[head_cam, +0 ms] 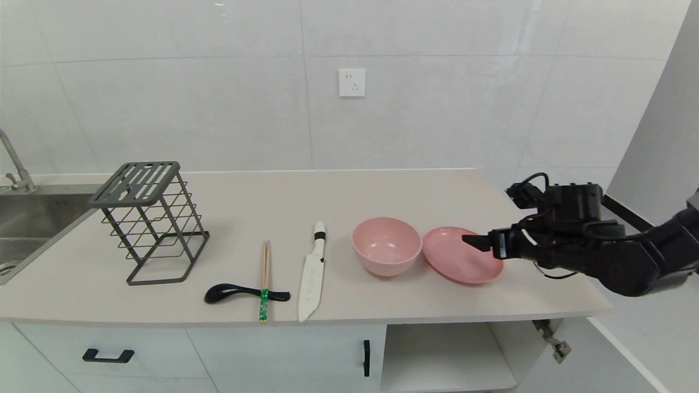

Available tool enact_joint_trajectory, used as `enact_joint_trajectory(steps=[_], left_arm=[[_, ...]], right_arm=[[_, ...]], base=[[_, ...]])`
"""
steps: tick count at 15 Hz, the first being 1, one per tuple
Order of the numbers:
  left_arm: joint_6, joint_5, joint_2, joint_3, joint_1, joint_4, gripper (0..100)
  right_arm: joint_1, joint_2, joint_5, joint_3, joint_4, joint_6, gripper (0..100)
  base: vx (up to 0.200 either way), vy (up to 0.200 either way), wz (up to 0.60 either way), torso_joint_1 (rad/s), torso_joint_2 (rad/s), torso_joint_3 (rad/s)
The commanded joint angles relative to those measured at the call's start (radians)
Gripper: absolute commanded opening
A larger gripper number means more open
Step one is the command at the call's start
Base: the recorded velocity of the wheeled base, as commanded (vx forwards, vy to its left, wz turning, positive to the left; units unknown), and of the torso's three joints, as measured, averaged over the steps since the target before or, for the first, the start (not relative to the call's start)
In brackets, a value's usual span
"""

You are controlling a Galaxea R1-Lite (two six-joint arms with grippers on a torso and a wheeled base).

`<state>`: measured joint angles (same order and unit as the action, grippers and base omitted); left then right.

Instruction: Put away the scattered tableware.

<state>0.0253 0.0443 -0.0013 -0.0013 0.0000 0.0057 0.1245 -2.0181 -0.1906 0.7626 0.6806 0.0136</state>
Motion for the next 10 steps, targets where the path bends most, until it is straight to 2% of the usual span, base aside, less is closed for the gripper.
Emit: enact_joint_trajectory(steps=[1,7,10], left_arm=[[0.001,0.0,0.001,0.0,0.0,0.0,100],[-0.001,0.0,0.001,0.0,0.0,-0.001,100],[-0.001,0.0,0.001,0.0,0.0,-0.001,100]], right_arm=[[-0.118,-0.024,-0.064,-0.135,0.117,-0.015,100],[-0.1,-0.145,-0.078,-0.14,0.168,-0.006,100],[-0.074,-0.169,-0.084,-0.138,0.247,-0.004,100]], base=[[0.0,0.0,0.0,0.0,0.0,0.0],[0.0,0.0,0.0,0.0,0.0,0.0],[0.0,0.0,0.0,0.0,0.0,0.0]])
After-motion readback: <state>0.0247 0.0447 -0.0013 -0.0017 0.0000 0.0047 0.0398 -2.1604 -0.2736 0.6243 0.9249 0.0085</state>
